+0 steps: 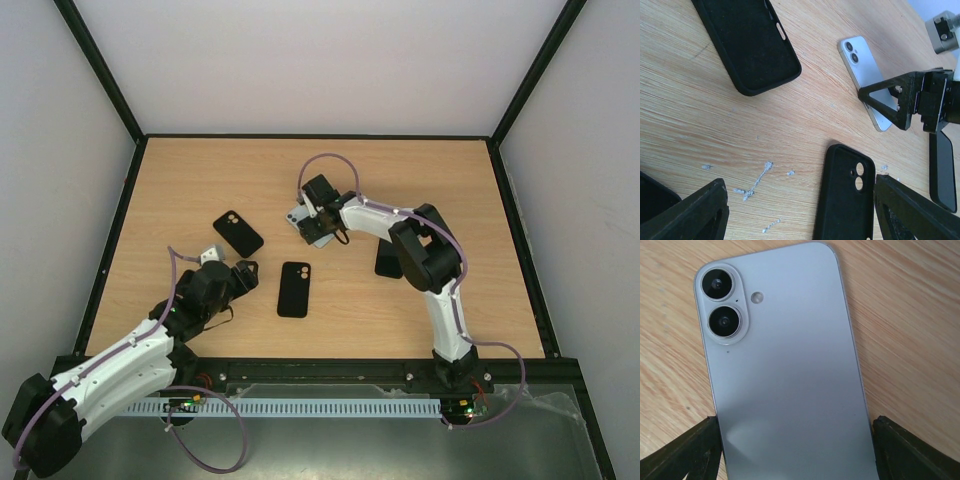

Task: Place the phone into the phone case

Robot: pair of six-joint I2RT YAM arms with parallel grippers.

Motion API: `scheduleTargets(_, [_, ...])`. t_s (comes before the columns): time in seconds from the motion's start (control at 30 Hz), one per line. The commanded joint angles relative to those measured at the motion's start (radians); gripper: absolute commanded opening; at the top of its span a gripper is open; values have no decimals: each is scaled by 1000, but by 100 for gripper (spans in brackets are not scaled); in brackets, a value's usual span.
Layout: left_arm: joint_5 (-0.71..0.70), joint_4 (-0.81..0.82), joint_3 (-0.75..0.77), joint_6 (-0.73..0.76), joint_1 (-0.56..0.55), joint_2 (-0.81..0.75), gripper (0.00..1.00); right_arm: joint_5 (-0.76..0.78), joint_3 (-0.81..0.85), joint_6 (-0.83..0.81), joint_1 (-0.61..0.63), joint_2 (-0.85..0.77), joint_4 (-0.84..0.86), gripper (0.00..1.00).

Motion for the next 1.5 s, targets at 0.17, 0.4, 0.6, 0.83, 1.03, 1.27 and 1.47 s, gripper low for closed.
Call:
scheduleTargets(0.17, [5, 13, -11, 16, 6, -9, 78, 127, -287, 366, 33, -135, 0, 73])
scheduleTargets(0.4, [30, 19, -8, 23, 5, 3, 78, 149, -303, 233, 45, -138, 1, 87])
scheduleTargets(0.6, [64, 31, -6, 35, 6, 7, 79, 110, -298, 136, 43, -124, 18, 91])
scheduleTargets(0.83, [129, 47, -4, 30, 18, 17, 77, 112, -262, 93, 43, -95, -21, 82])
scheduleTargets(1.03, [246, 58, 23, 42, 86, 59, 74, 142, -294, 132, 43, -129, 10, 72])
scheduleTargets(1.27, [394, 126, 47, 44, 198, 97, 63, 126, -394, 232, 43, -213, 141, 67])
scheduleTargets(1.47, [457, 141, 94, 50, 238, 143, 62, 156, -388, 239, 54, -244, 142, 65])
